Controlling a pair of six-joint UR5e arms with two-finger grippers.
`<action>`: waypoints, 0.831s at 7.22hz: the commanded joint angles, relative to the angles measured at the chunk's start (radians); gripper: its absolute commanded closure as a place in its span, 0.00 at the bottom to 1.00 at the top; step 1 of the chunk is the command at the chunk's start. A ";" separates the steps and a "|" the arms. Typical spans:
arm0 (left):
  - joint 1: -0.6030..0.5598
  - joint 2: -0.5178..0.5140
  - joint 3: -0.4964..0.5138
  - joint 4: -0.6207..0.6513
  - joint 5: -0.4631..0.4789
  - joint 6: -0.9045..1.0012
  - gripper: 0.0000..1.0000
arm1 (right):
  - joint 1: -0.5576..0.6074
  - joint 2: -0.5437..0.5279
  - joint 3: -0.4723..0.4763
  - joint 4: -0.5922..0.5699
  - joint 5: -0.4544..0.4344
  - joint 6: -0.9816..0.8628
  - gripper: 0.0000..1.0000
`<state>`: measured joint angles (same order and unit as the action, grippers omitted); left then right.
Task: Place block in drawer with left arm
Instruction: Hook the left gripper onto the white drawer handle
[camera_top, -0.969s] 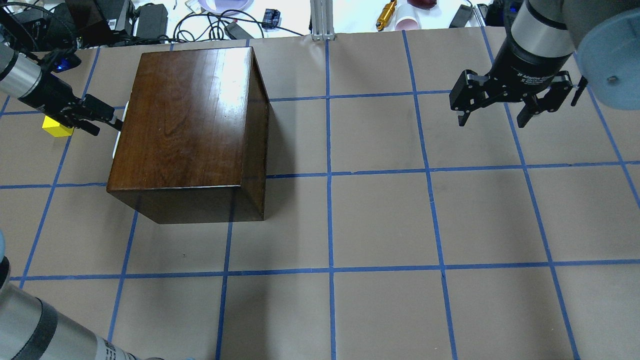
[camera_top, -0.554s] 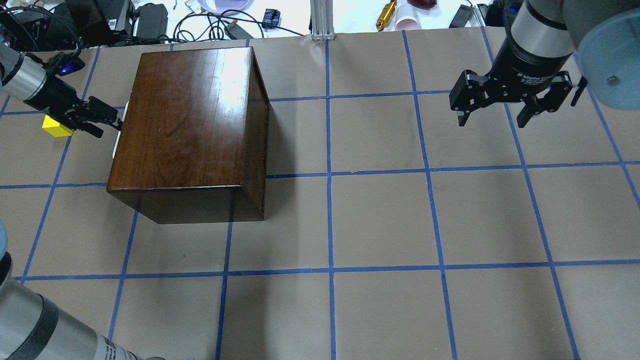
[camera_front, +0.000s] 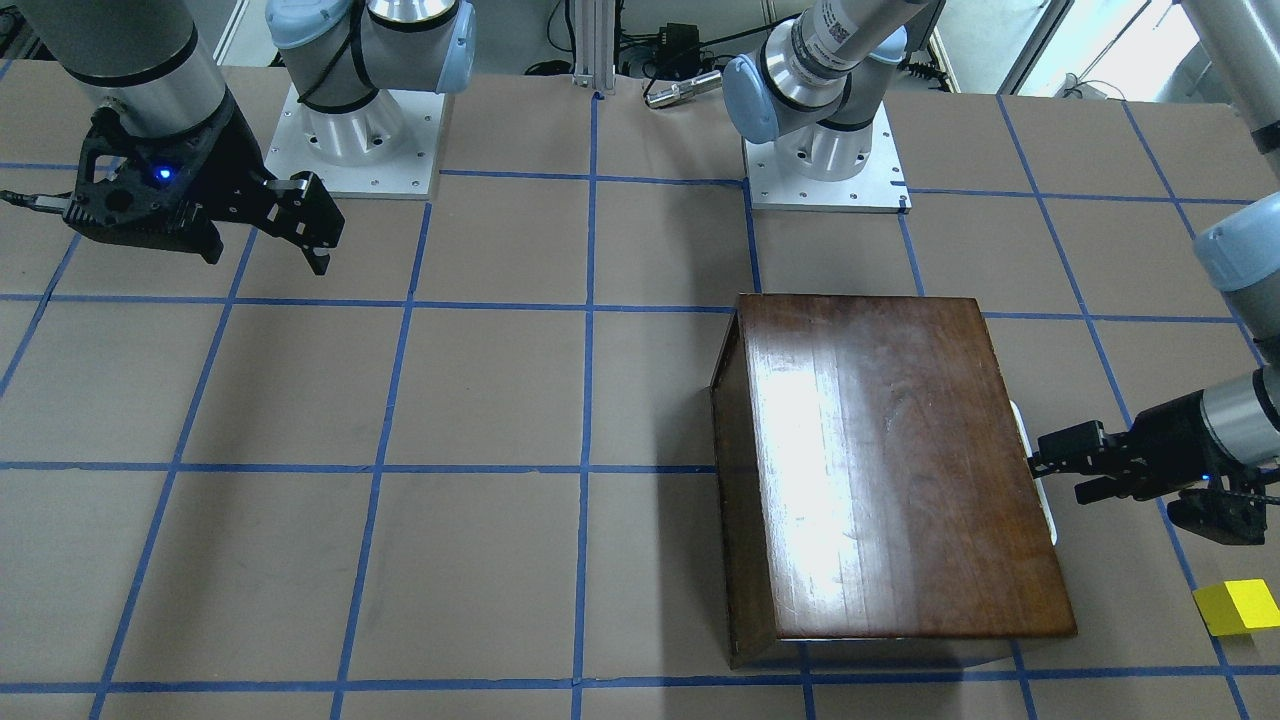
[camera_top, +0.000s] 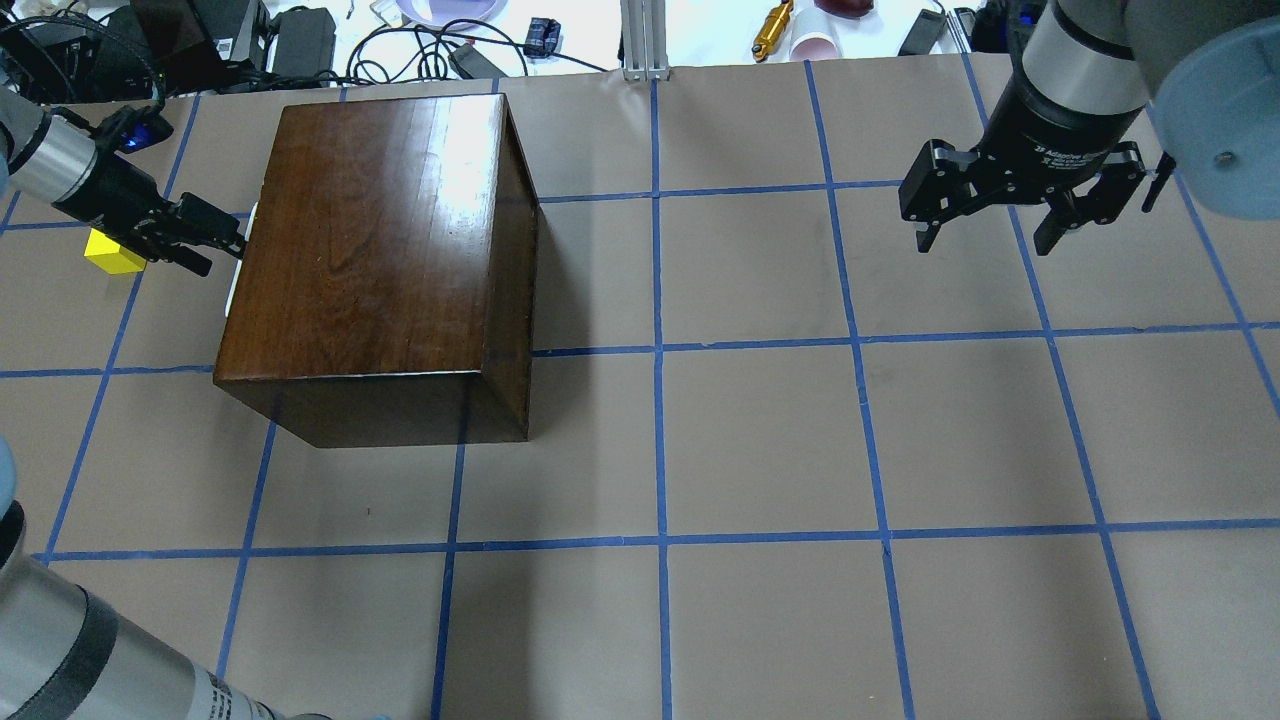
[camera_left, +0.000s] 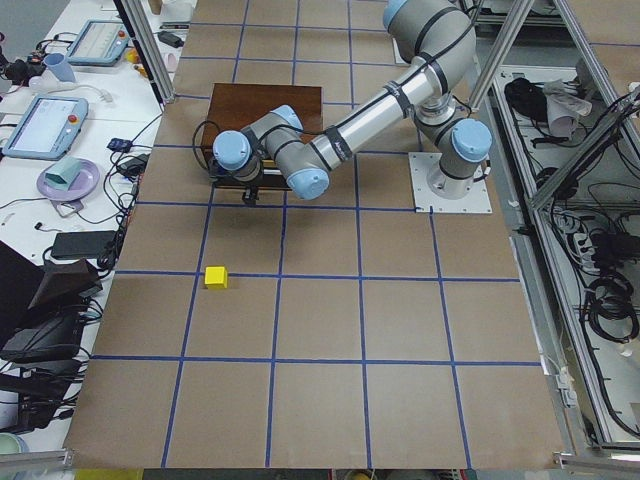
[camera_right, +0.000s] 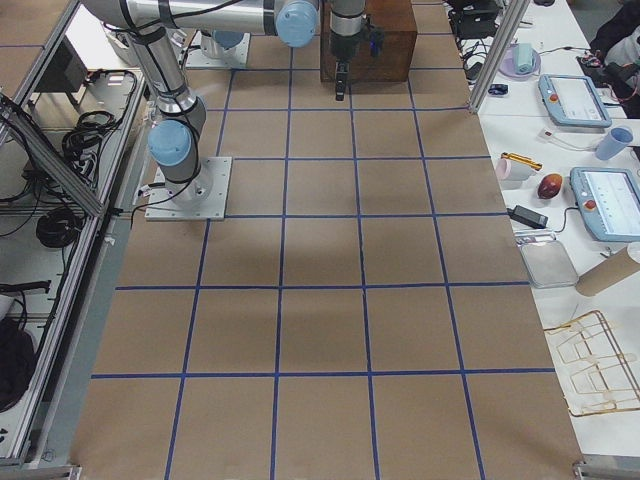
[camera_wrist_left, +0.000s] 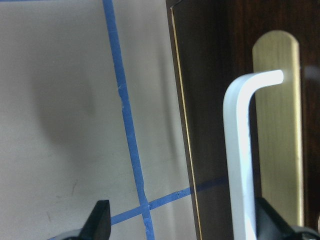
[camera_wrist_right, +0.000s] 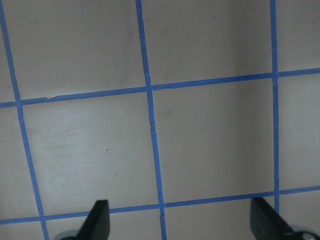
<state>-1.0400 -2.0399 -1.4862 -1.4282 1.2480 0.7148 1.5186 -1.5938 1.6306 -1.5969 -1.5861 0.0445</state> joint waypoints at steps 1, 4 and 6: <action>0.000 0.000 0.000 0.000 -0.001 0.002 0.00 | 0.000 0.000 0.000 0.000 0.000 0.000 0.00; 0.000 -0.011 0.001 0.032 0.001 0.002 0.00 | 0.000 0.000 0.000 0.000 0.000 0.000 0.00; 0.000 -0.011 0.004 0.034 0.007 0.005 0.00 | 0.000 0.000 0.000 0.000 0.000 0.000 0.00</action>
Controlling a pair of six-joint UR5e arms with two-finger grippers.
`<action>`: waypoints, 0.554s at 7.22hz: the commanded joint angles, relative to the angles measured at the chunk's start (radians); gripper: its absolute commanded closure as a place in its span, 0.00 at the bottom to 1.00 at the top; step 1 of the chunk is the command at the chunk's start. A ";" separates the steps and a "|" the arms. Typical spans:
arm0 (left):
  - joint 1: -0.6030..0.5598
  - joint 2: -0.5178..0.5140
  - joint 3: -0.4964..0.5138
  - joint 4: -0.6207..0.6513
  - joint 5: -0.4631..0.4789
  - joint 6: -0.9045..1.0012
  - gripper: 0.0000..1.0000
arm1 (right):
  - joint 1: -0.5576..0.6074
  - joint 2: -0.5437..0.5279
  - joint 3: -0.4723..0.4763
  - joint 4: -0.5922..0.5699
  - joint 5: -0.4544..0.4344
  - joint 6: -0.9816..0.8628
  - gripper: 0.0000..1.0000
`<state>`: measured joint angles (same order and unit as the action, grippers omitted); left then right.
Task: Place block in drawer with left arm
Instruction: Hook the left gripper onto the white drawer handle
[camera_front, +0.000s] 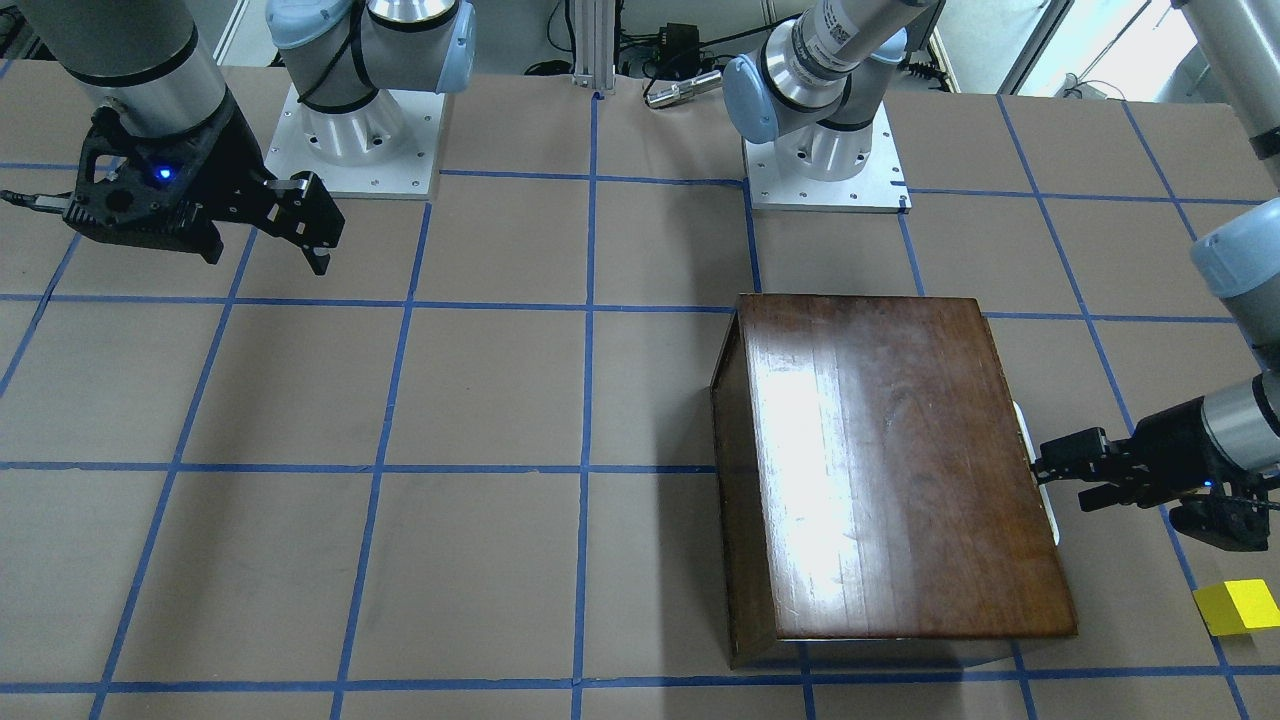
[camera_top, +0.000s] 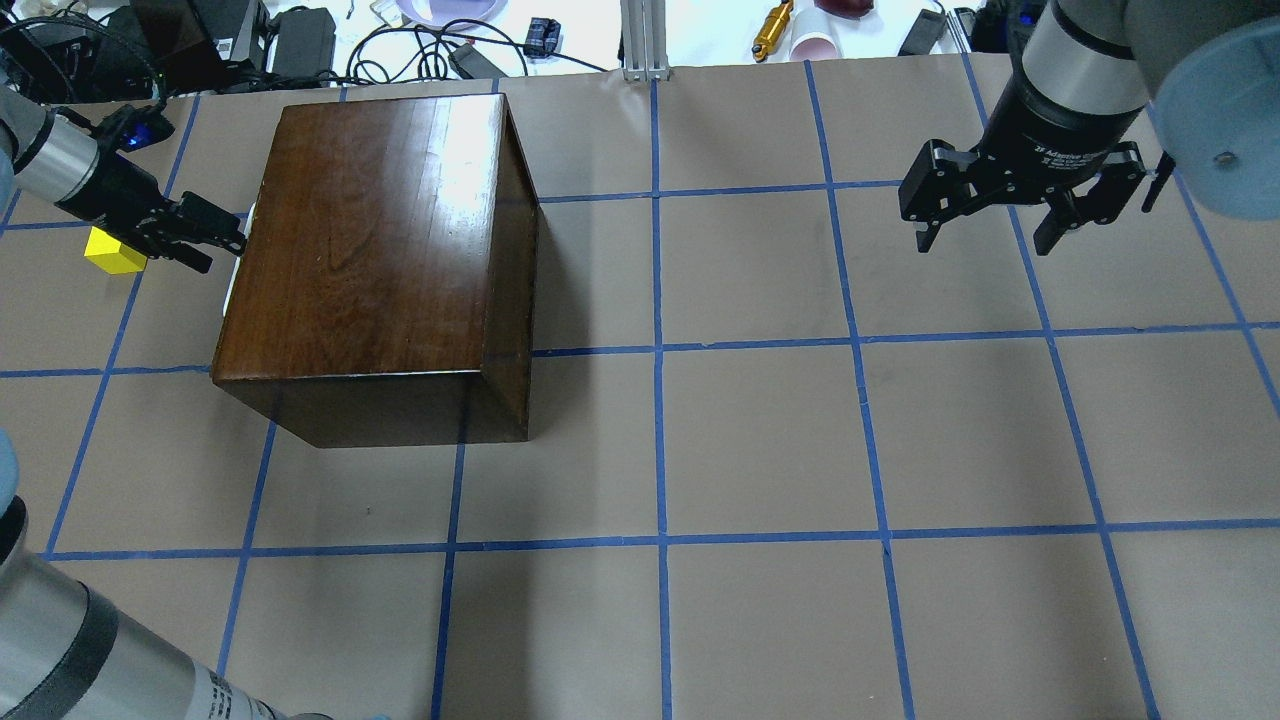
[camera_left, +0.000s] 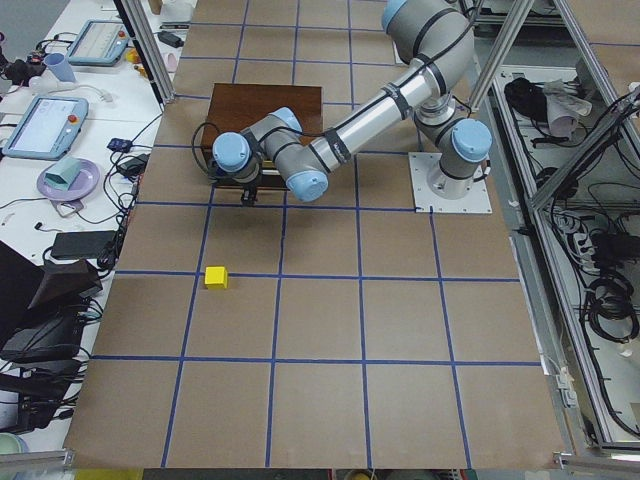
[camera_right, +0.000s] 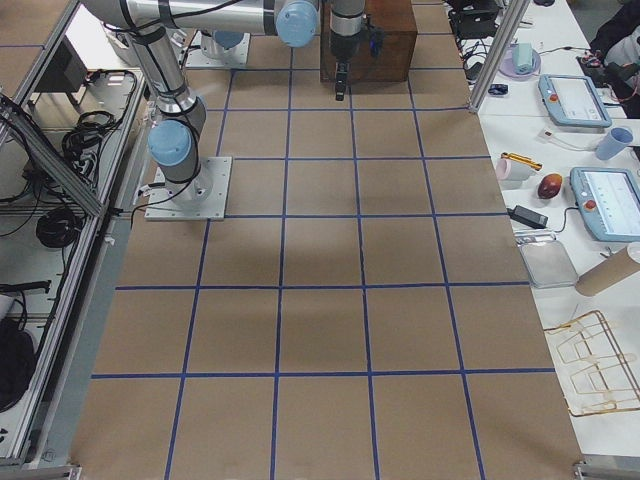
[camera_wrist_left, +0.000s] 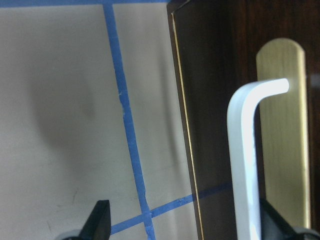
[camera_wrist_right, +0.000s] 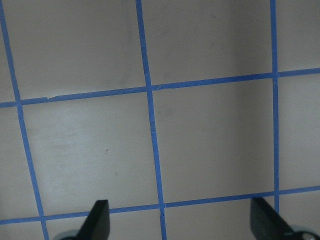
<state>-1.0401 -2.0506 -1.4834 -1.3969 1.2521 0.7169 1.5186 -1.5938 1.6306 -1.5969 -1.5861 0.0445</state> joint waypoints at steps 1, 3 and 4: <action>0.002 0.000 0.005 0.004 0.006 0.007 0.00 | 0.000 0.000 0.000 0.000 0.000 0.000 0.00; 0.002 0.000 0.008 0.004 0.013 0.009 0.00 | 0.000 0.000 0.000 0.000 0.000 0.000 0.00; 0.002 0.000 0.008 0.004 0.033 0.009 0.00 | 0.000 0.000 0.000 0.000 0.000 0.000 0.00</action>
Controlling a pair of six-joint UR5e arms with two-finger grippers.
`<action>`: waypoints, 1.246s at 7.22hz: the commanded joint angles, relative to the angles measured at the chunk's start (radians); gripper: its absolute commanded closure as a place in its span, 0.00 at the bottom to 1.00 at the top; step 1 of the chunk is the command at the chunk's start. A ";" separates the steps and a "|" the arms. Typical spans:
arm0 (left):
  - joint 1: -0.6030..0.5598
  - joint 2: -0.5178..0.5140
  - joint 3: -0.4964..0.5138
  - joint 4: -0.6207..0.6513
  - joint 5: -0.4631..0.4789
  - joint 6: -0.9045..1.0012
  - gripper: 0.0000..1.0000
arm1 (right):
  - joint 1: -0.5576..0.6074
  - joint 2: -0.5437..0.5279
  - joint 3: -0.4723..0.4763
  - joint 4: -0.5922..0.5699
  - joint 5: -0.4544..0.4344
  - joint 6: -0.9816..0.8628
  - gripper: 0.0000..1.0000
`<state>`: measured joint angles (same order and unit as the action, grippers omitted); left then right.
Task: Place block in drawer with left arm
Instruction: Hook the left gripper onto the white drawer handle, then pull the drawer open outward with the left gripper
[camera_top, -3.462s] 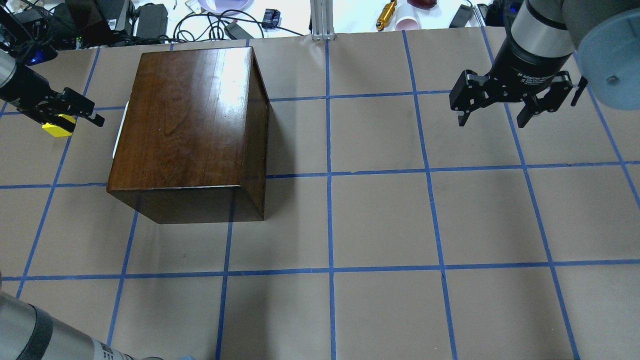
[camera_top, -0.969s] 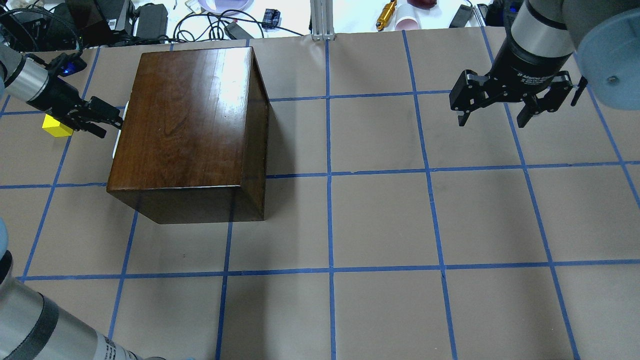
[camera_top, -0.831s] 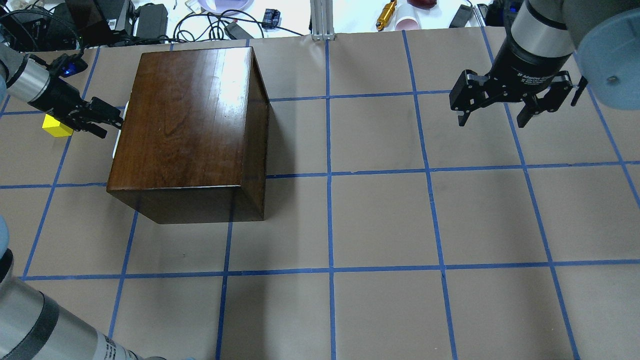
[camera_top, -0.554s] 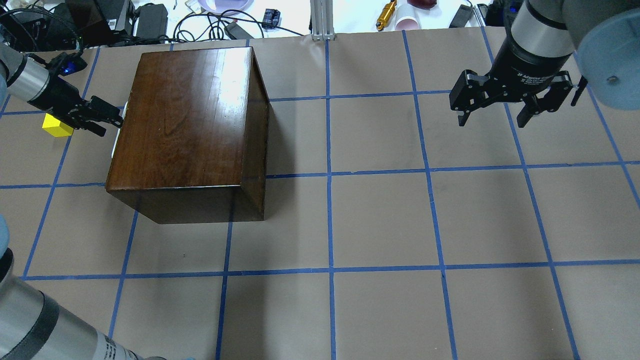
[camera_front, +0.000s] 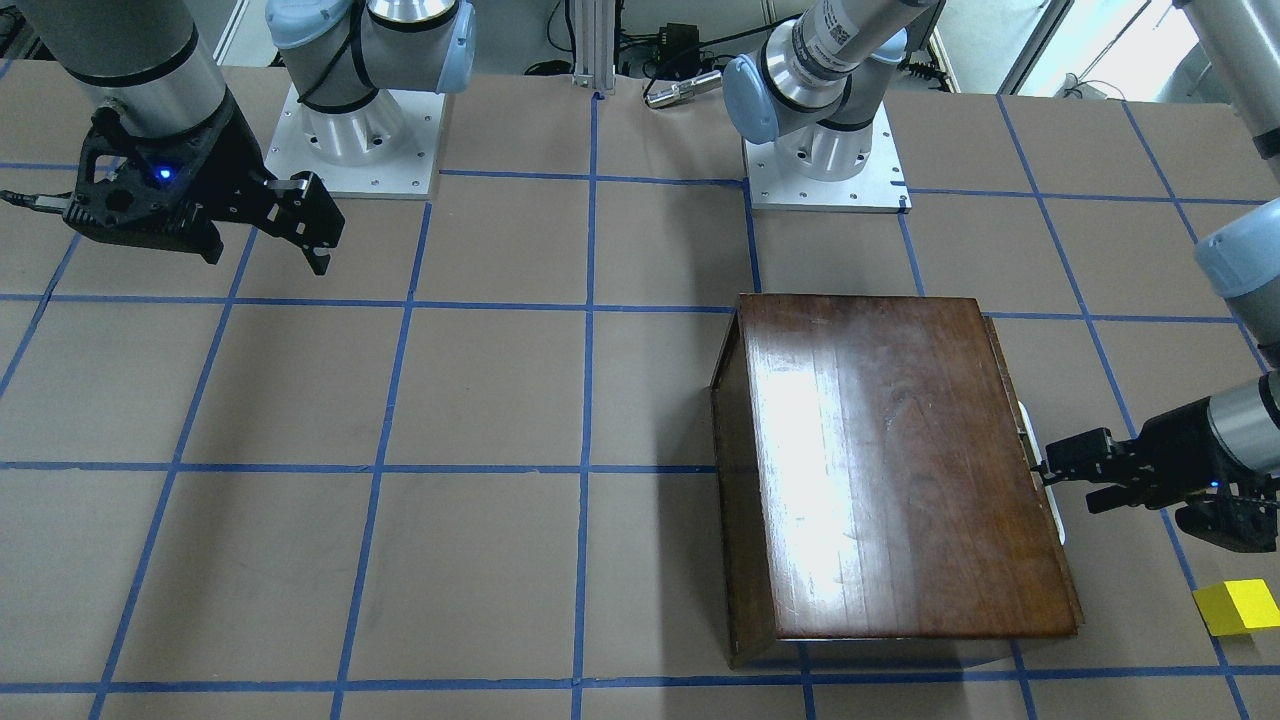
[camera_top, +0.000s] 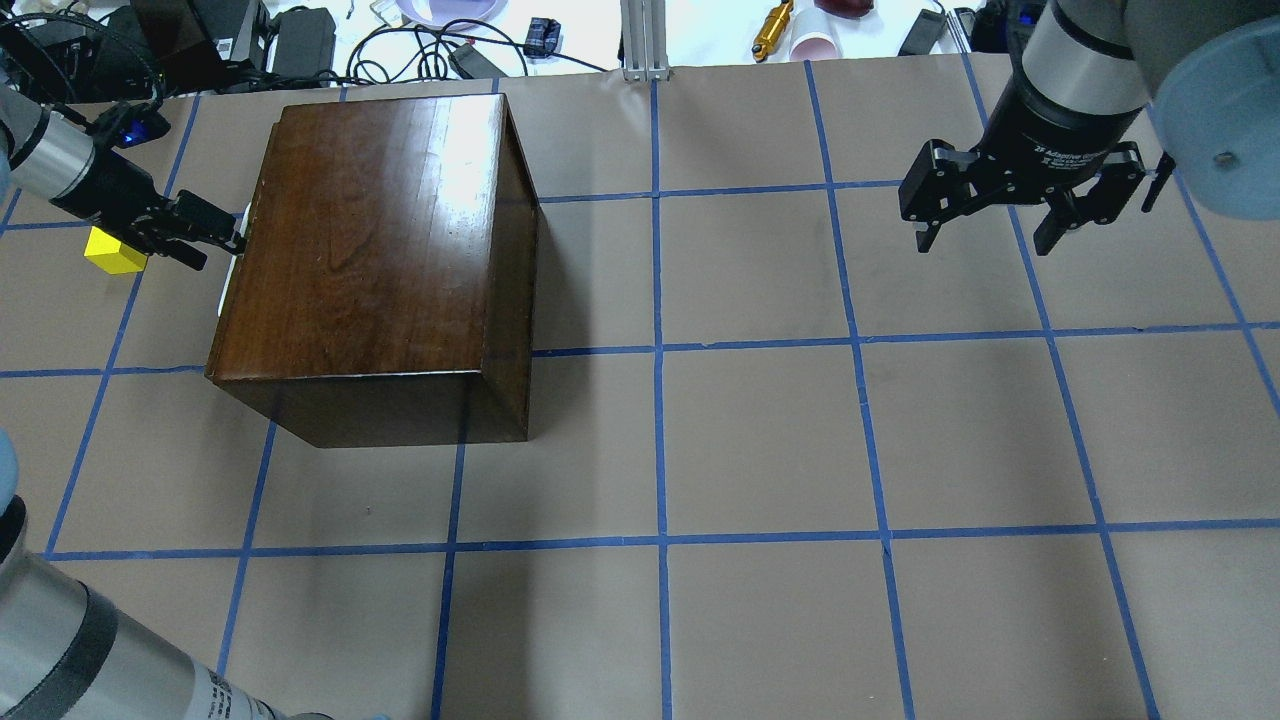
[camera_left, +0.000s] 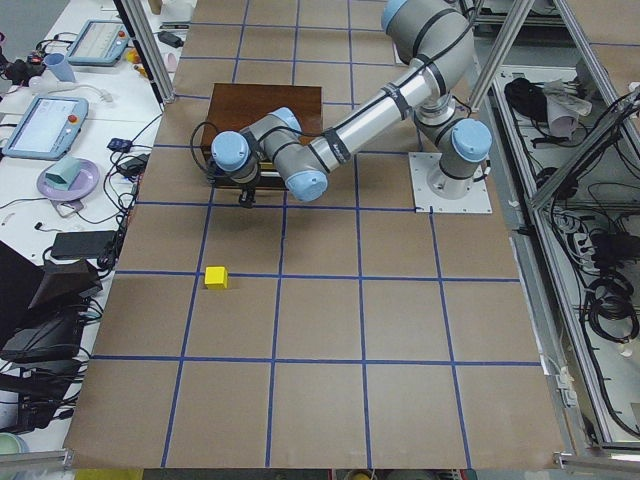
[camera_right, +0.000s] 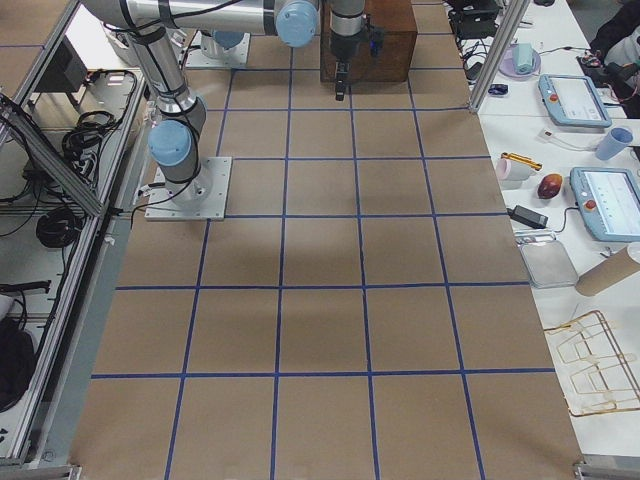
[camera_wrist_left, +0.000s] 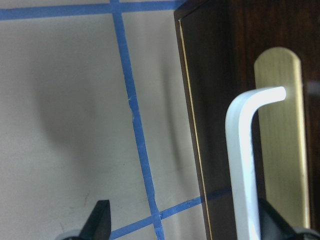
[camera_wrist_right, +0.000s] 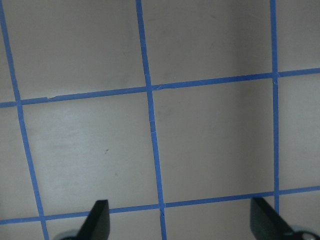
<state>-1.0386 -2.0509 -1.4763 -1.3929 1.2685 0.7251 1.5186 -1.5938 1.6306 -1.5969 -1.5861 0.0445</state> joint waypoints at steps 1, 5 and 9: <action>0.000 0.000 0.001 0.015 0.023 0.000 0.00 | 0.000 0.000 0.000 0.000 0.000 0.000 0.00; 0.000 -0.002 0.010 0.017 0.037 0.002 0.00 | 0.000 0.000 0.000 0.000 0.000 0.000 0.00; 0.000 -0.008 0.019 0.043 0.055 0.036 0.00 | 0.000 0.000 0.000 0.000 0.000 0.000 0.00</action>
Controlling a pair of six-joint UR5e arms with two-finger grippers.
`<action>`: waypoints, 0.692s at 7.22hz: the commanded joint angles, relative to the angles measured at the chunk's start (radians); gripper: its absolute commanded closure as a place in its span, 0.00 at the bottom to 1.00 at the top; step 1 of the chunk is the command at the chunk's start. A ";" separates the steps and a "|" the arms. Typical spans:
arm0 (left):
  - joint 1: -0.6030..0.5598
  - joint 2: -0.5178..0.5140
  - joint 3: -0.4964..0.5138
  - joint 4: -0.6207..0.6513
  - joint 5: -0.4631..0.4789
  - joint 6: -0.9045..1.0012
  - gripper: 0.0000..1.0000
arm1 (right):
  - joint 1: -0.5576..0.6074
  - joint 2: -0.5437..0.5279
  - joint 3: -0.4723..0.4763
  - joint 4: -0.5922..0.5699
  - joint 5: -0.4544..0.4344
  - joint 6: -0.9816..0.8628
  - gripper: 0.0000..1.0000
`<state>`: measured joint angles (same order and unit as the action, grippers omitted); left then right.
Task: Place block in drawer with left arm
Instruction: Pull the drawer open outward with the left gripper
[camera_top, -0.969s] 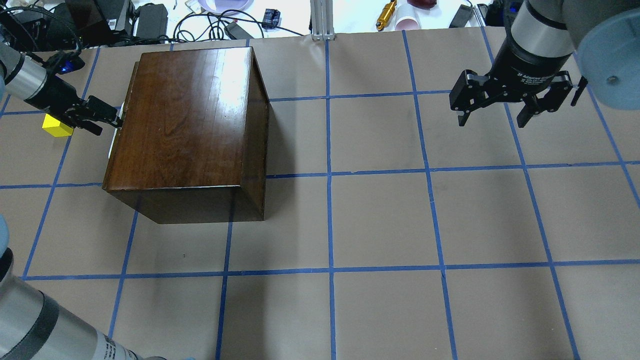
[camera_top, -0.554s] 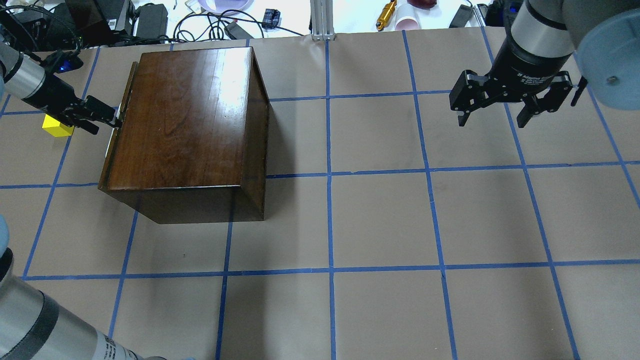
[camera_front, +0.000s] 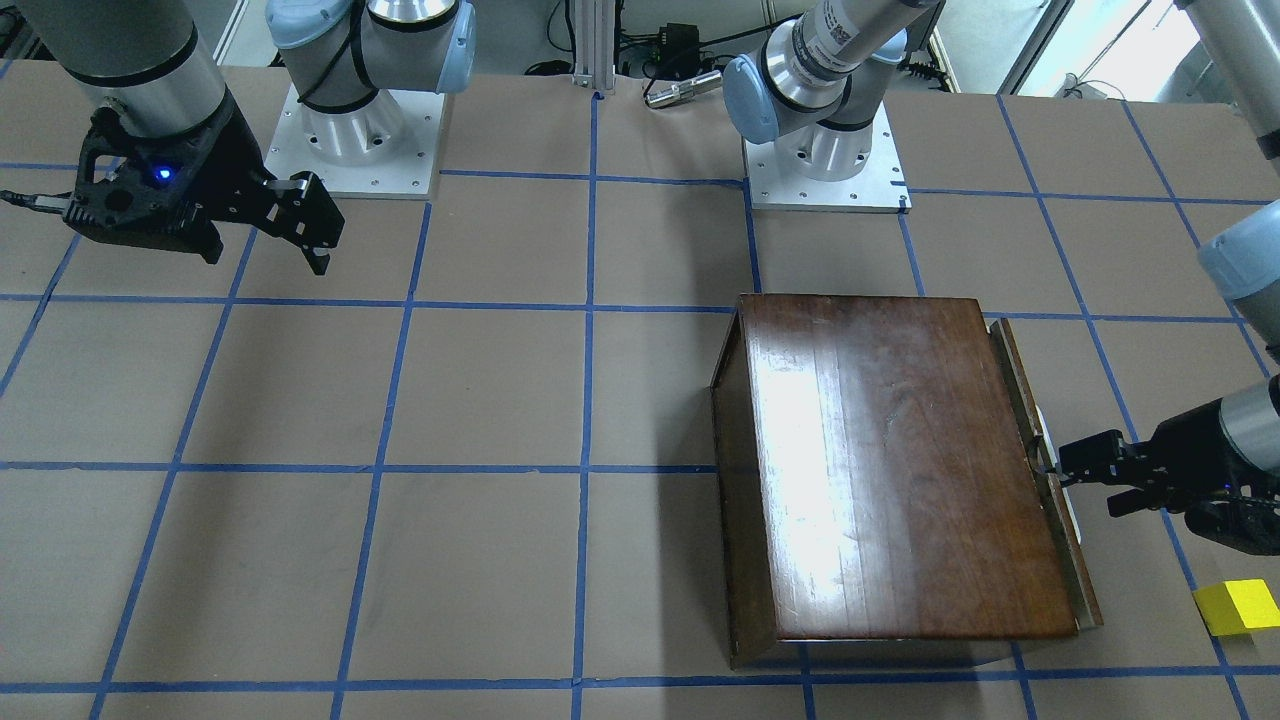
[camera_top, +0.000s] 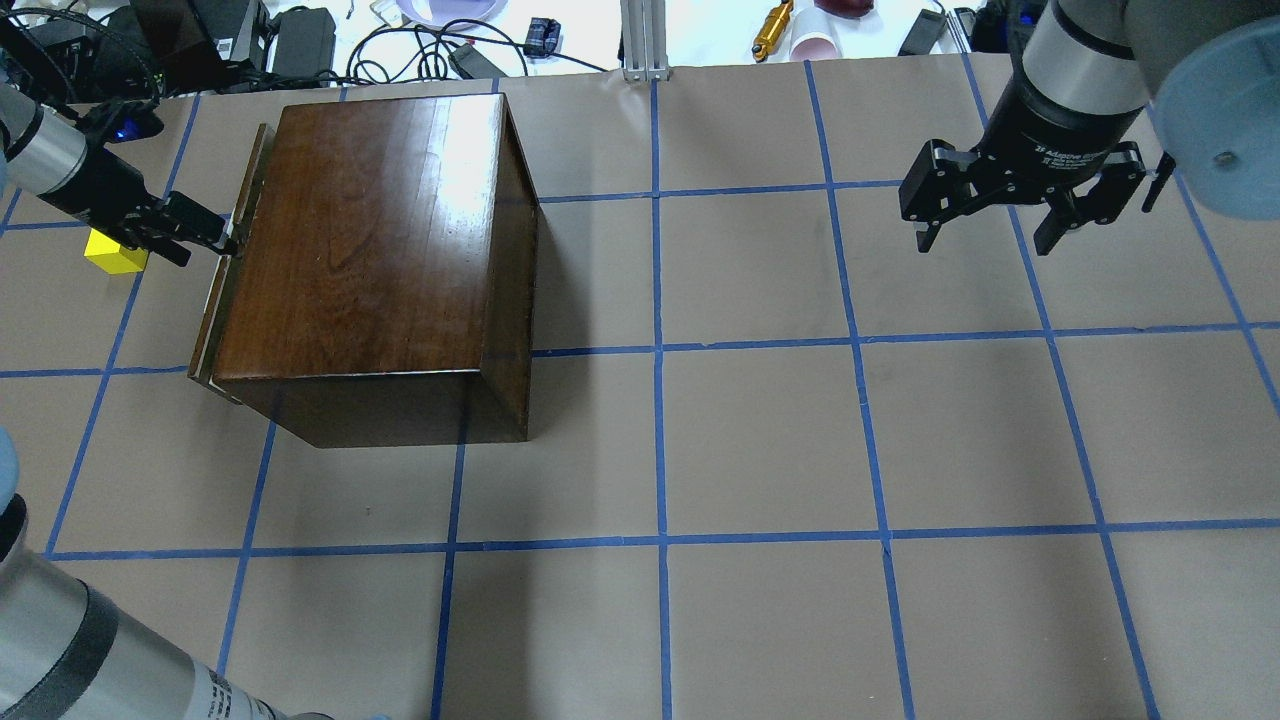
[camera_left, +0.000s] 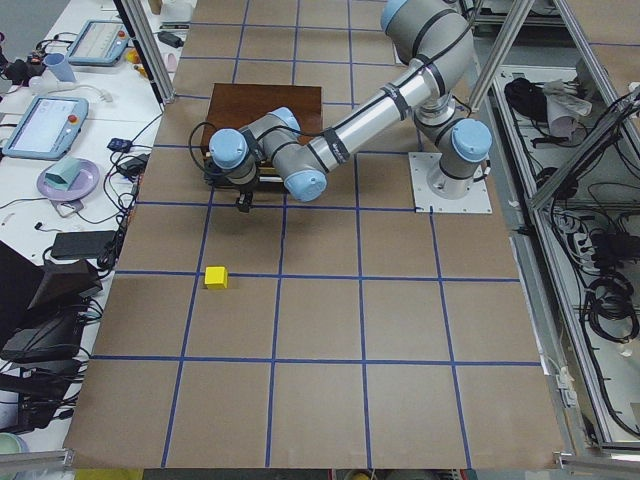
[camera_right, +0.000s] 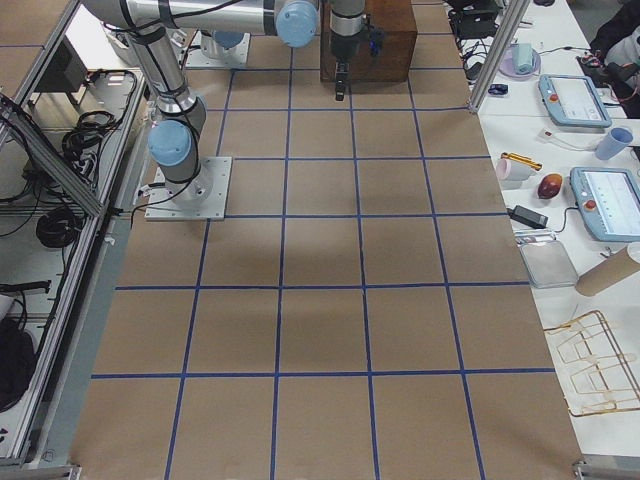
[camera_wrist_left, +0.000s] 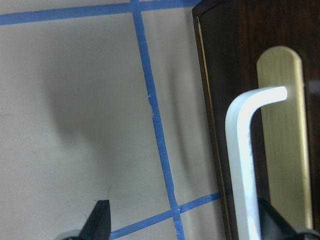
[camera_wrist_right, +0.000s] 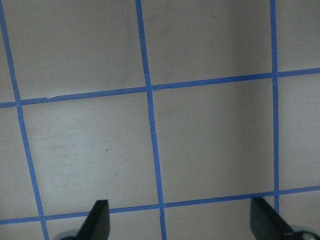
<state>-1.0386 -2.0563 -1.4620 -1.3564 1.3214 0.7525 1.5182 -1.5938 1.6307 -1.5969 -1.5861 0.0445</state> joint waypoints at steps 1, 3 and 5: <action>0.000 -0.002 0.005 0.006 0.010 0.008 0.00 | 0.000 0.000 0.000 0.000 0.000 0.000 0.00; 0.000 -0.002 0.006 0.006 0.010 0.008 0.00 | 0.000 0.000 0.000 0.000 0.000 0.000 0.00; 0.000 -0.002 0.011 0.006 0.036 0.016 0.00 | 0.000 0.000 0.000 0.000 0.000 0.000 0.00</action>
<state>-1.0385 -2.0588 -1.4545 -1.3498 1.3445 0.7625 1.5186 -1.5938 1.6306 -1.5969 -1.5861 0.0445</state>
